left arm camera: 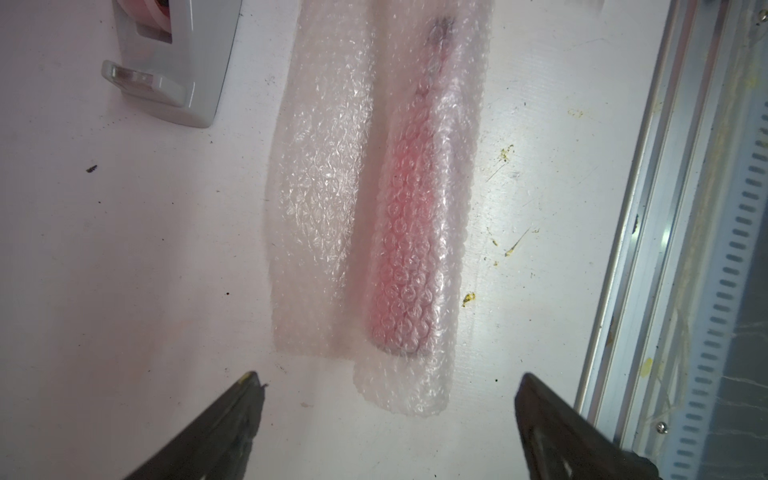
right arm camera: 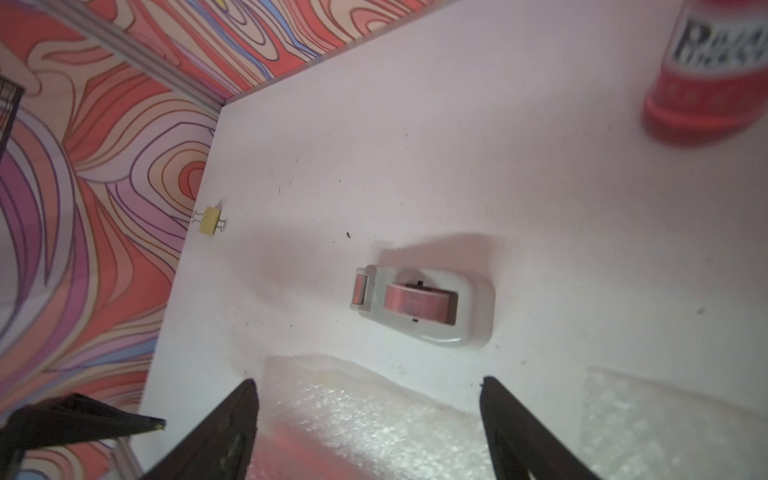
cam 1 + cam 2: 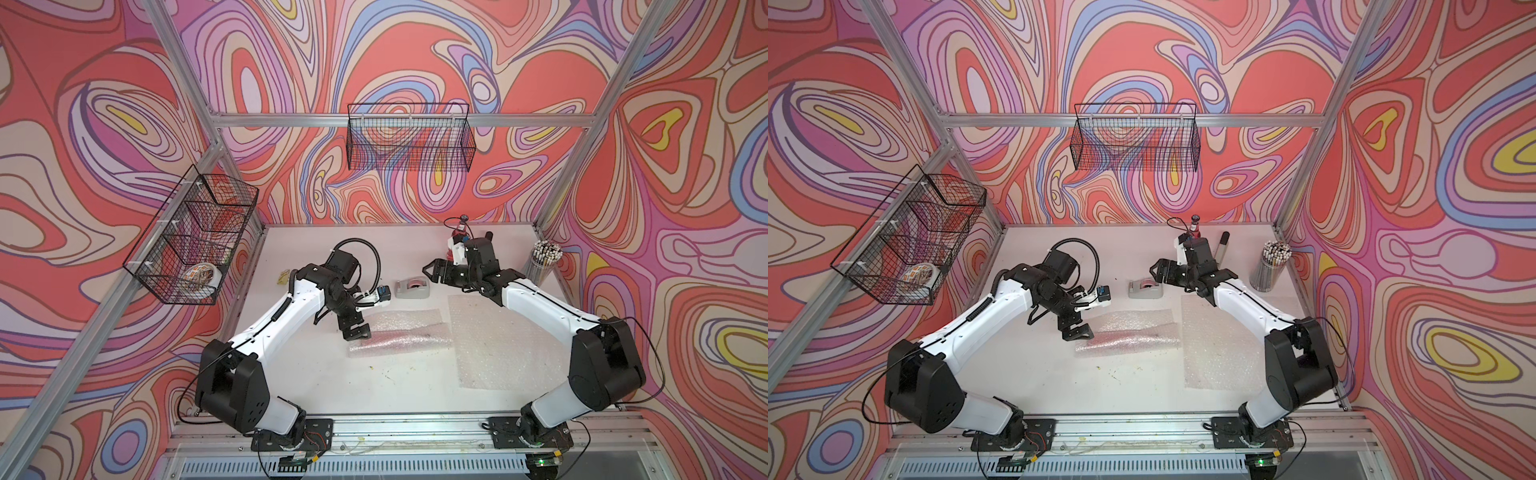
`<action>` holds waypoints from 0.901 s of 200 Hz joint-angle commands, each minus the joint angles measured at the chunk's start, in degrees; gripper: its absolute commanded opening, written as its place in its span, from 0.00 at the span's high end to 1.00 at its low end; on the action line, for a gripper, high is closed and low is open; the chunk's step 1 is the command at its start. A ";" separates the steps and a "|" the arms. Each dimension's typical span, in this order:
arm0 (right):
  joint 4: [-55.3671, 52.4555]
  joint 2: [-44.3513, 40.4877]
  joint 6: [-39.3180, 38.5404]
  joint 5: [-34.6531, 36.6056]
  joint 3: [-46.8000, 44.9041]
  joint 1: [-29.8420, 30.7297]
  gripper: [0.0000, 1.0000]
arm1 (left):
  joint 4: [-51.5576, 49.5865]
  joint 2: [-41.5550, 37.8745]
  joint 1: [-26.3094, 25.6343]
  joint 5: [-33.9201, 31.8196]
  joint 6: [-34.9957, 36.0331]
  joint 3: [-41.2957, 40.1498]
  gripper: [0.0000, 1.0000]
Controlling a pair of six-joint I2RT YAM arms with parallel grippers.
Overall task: Wrap wine bottles in bubble wrap
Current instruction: Move the Tape Cutter to the center of the board.
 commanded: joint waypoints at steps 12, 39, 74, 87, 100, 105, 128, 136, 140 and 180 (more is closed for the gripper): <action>-7.05 3.72 32.64 4.67 2.84 3.98 0.11 | 0.07 0.20 0.32 2.24 0.64 1.48 0.05; -10.52 9.03 38.90 6.66 6.75 5.83 0.10 | 0.54 -0.27 0.33 2.59 0.55 1.10 0.05; -11.61 17.47 41.28 7.90 12.71 5.78 0.10 | 0.86 -0.92 0.35 3.47 0.37 0.43 0.05; -10.03 19.51 42.72 7.91 13.85 5.56 0.10 | 0.72 -1.29 0.34 3.71 0.54 0.27 0.05; -10.08 21.91 43.14 8.55 16.29 5.50 0.10 | 1.26 -2.09 0.30 4.42 0.43 -0.25 0.04; -10.44 22.93 43.21 8.70 17.33 5.39 0.11 | 1.63 -2.35 0.32 4.67 0.26 -0.43 0.04; -11.31 26.59 43.52 9.51 20.87 5.22 0.12 | 1.92 -3.27 0.34 5.66 -1.77 -0.45 0.03; -11.84 27.51 43.49 9.96 22.01 5.11 0.12 | 1.82 -3.60 0.32 5.84 -2.22 -0.58 0.03; -11.89 27.89 43.40 10.19 22.43 4.91 0.12 | 1.87 -3.82 0.29 5.85 -2.26 -0.75 0.03; -16.19 31.63 42.38 11.43 26.77 4.19 0.20 | 2.28 -5.15 0.28 5.70 -2.97 -2.55 0.03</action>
